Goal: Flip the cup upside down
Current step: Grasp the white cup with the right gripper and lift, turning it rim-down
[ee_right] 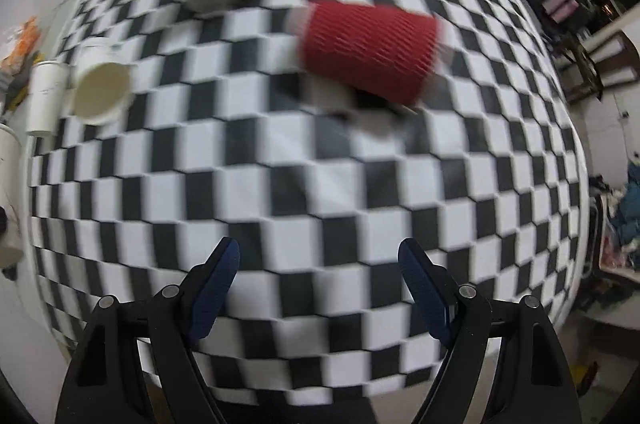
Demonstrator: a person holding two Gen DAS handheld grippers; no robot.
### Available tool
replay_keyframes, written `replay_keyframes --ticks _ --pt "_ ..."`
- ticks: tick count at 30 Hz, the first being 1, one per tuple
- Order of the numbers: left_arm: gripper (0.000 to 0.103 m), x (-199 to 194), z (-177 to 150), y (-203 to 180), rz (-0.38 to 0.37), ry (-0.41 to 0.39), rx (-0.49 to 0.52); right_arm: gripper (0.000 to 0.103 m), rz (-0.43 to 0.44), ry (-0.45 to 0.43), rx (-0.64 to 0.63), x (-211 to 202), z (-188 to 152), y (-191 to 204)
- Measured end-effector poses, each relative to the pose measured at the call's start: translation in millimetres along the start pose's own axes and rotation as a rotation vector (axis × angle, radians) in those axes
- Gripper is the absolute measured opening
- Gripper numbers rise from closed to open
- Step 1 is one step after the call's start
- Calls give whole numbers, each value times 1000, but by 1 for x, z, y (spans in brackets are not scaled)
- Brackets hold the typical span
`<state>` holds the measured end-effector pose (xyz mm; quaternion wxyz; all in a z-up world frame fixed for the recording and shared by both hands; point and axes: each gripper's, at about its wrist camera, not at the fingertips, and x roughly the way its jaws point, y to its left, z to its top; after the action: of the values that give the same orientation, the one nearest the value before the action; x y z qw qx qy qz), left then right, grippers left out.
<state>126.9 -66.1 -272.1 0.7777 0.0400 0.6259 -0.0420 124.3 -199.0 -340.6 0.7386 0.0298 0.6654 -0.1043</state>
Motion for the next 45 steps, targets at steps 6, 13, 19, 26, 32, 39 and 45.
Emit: replay_keyframes --ticks 6,13,19,26,32,39,45 --pt "62 34 -16 -76 -52 26 146 83 -52 26 91 21 -29 -75" --pt "62 67 -22 -117 -7 47 263 83 -70 44 162 32 -44 -118" --pt "62 83 -20 -118 -7 88 232 83 -73 44 171 37 -46 -128" --pt "86 80 -21 -112 -2 59 185 83 -64 39 170 36 -43 -129" --pt "100 54 -23 -93 -17 35 118 83 -47 18 170 26 -42 -130" --pt "103 -11 -23 -38 -41 -44 -40 86 -6 6 82 3 -32 -124" --pt "103 -27 -43 21 124 -36 -152 93 -80 -111 -395 -35 -19 -66"
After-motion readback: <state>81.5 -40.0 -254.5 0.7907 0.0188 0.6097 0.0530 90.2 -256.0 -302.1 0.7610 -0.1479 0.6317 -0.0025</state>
